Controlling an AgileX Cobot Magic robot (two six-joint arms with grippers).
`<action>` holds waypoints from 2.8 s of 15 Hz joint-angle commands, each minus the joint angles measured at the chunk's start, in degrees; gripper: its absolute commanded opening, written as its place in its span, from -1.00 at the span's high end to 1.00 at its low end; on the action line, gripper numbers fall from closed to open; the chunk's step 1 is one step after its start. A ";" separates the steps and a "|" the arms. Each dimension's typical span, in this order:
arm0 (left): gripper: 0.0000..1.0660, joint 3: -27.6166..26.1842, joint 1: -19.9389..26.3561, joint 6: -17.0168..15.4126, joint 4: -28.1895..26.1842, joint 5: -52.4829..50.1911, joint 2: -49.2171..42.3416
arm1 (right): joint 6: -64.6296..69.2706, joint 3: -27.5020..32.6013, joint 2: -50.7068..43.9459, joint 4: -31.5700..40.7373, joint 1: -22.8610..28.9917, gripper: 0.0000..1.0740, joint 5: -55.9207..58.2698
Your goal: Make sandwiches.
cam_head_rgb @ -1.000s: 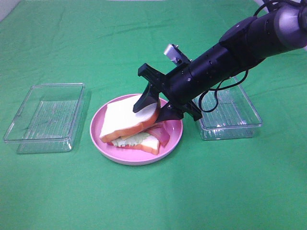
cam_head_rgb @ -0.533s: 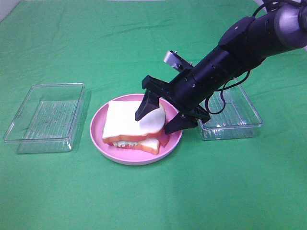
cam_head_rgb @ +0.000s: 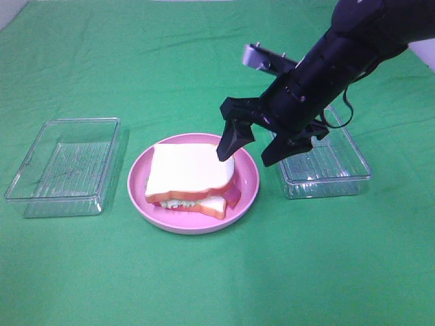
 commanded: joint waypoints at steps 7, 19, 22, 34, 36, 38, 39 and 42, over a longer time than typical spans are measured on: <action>-0.25 0.11 -0.17 0.00 -0.11 -0.46 -1.26 | 10.20 1.55 -23.49 -19.82 0.00 -0.42 12.15; -0.25 0.11 -0.17 0.00 -0.11 -0.46 -1.26 | 12.09 39.08 -73.40 -31.80 0.00 -0.42 18.96; -0.25 0.11 -0.17 0.97 -0.69 -0.52 -1.26 | 11.12 41.14 -86.92 -31.74 0.00 -0.42 18.91; -0.25 0.11 -0.17 2.52 -2.46 -0.52 -1.26 | 9.00 42.23 -101.81 -31.74 0.00 -0.42 16.79; -0.25 0.11 -0.17 2.52 -2.46 -0.52 -1.26 | 9.00 42.23 -101.81 -31.74 0.00 -0.42 16.79; -0.25 0.11 -0.17 2.52 -2.46 -0.52 -1.26 | 9.00 42.23 -101.81 -31.74 0.00 -0.42 16.79; -0.25 0.11 0.06 2.58 -2.35 -0.52 -1.26 | 9.00 42.23 -101.81 -31.91 0.00 -0.42 16.79; -0.25 0.11 6.02 2.58 -2.29 -0.52 -1.26 | 9.00 42.23 -101.81 -31.91 0.00 -0.42 16.79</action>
